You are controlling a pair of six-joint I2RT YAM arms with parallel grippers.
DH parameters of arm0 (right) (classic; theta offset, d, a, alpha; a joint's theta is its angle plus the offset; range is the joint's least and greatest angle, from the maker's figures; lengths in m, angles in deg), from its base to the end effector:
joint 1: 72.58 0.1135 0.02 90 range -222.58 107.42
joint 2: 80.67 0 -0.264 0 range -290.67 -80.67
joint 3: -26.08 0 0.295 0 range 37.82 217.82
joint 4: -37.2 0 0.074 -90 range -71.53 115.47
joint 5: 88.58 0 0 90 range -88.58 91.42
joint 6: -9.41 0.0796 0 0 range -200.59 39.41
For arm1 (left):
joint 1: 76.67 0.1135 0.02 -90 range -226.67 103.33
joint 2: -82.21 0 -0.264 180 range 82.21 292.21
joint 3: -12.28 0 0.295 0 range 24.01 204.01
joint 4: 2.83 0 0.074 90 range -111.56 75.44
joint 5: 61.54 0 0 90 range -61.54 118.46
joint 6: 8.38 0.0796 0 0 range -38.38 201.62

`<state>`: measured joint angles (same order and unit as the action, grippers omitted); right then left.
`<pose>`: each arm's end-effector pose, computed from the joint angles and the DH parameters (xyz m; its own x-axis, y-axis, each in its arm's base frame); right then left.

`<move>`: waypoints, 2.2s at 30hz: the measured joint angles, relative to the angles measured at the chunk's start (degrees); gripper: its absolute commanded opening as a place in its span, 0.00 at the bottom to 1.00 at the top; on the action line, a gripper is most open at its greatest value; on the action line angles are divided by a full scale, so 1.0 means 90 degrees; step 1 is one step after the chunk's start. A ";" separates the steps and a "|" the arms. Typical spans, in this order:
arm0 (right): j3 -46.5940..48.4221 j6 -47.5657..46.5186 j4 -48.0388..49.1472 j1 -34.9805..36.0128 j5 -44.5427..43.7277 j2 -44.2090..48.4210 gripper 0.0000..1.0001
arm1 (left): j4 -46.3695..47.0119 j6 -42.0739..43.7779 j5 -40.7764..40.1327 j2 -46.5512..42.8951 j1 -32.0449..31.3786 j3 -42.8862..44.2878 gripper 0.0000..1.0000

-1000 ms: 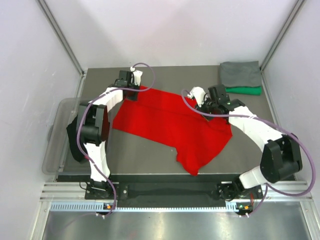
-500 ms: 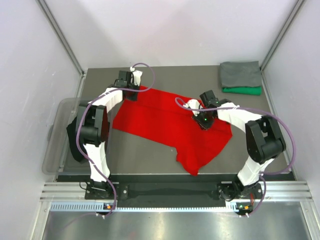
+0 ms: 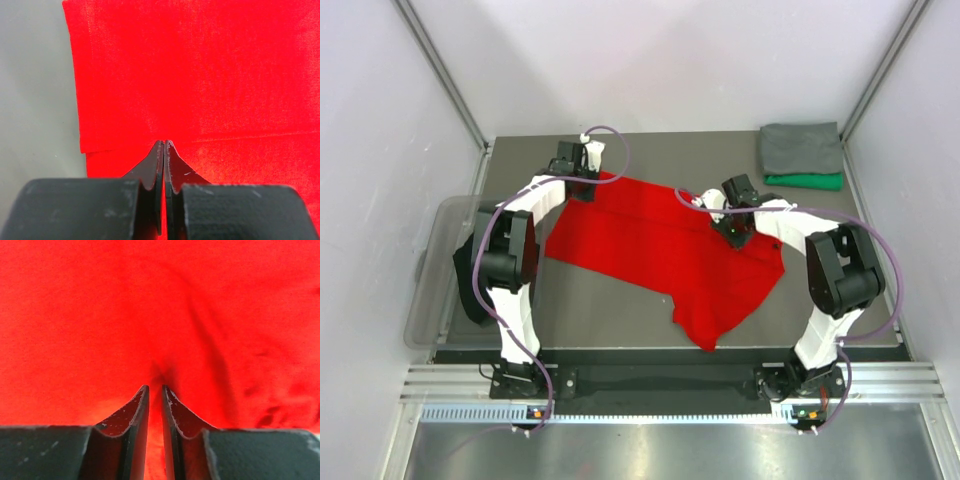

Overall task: Fold and stack the t-shirts
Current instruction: Fold the tshirt

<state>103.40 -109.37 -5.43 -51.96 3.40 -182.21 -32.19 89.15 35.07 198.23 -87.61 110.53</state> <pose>0.3755 0.1442 0.1100 -0.5787 -0.7318 -0.3599 -0.7339 0.6597 -0.1614 0.5097 -0.1078 0.1485 -0.6786 0.2638 -0.6855 0.3574 0.9339 0.0055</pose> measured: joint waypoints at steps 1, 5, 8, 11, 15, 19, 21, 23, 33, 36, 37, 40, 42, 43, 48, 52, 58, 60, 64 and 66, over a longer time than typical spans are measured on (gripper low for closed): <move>0.0046 0.0007 0.0024 -0.0019 -0.0070 -0.0012 0.17 | 0.0000 0.0002 0.0002 0.0000 0.0000 0.0000 0.00; 0.0284 0.0007 0.0136 -0.0063 -0.0257 -0.0024 0.18 | 0.0000 0.0000 0.0000 0.0000 0.0000 0.0000 0.00; 0.0493 0.0005 0.0223 -0.0061 -0.0381 -0.0041 0.19 | 0.0000 0.0000 0.0002 0.0000 0.0000 0.0000 0.00; 0.0605 0.0000 0.0352 -0.0063 -0.0546 -0.0041 0.21 | 0.0002 0.0000 0.0002 0.0000 0.0000 -0.0010 0.00; 0.0607 0.0000 0.0423 -0.0063 -0.0627 -0.0041 0.23 | 0.0015 0.0000 0.0002 -0.0005 0.0000 -0.0090 0.00; 0.0585 0.0000 0.0408 -0.0061 -0.0566 0.0012 0.23 | 0.0012 0.0000 0.0002 -0.0005 0.0000 -0.0153 0.00; 0.0498 -0.0010 0.0359 -0.0061 -0.0338 0.0204 0.22 | 0.0017 0.0000 0.0002 -0.0007 0.0000 -0.0172 0.00; 0.0389 -0.0015 0.0211 -0.0053 -0.0002 0.0517 0.22 | 0.0019 0.0000 0.0002 -0.0010 0.0000 -0.0180 0.00; 0.0328 -0.0097 -0.0517 -0.0044 0.1134 0.0622 0.18 | 0.0056 0.0000 0.0005 -0.0134 -0.0017 -0.0204 0.00; 0.0328 -0.0121 -0.0653 -0.0044 0.1219 0.0265 0.18 | 0.0056 0.0000 0.0002 -0.0148 -0.0024 -0.0204 0.00; 0.0328 -0.0126 -0.0697 -0.0044 0.1224 0.0129 0.18 | 0.0061 0.0000 0.0002 -0.0148 -0.0024 -0.0209 0.00; 0.0328 -0.0141 -0.0753 -0.0044 0.1209 -0.0102 0.18 | 0.0068 0.0002 0.0002 -0.0148 -0.0027 -0.0228 0.00; 0.0328 -0.0141 -0.0753 -0.0044 0.1163 -0.0187 0.18 | 0.0073 0.0002 0.0000 -0.0148 -0.0029 -0.0248 0.00; 0.0328 -0.0141 -0.0746 -0.0044 0.1120 -0.0209 0.18 | 0.0073 0.0002 0.0000 -0.0148 -0.0029 -0.0260 0.00; 0.0338 -0.0141 -0.0661 -0.0058 0.0826 -0.0296 0.17 | 0.0078 0.0002 0.0000 -0.0148 -0.0029 -0.0274 0.00; 0.0389 -0.0138 -0.0563 -0.0100 0.0571 -0.0418 0.17 | 0.0075 0.0002 0.0000 -0.0148 -0.0029 -0.0277 0.00; 0.0631 -0.0177 -0.0335 -0.0187 0.0102 -0.0459 0.17 | 0.0078 0.0002 -0.0005 -0.0148 -0.0029 -0.0279 0.00; 0.0724 -0.0192 -0.0260 -0.0199 0.0019 -0.0459 0.17 | 0.0078 0.0002 -0.0002 -0.0148 -0.0029 -0.0282 0.00; 0.0857 -0.0204 -0.0138 -0.0199 -0.0085 -0.0459 0.20 | 0.0080 0.0002 -0.0012 -0.0148 -0.0029 -0.0287 0.00; 0.0901 -0.0216 -0.0102 -0.0199 -0.0100 -0.0469 0.21 | 0.0080 0.0002 -0.0015 -0.0148 -0.0029 -0.0291 0.00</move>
<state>111.51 -111.31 -6.35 -53.75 2.50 -186.43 -31.47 89.17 34.94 196.90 -87.88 107.91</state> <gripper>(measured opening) 0.204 0.011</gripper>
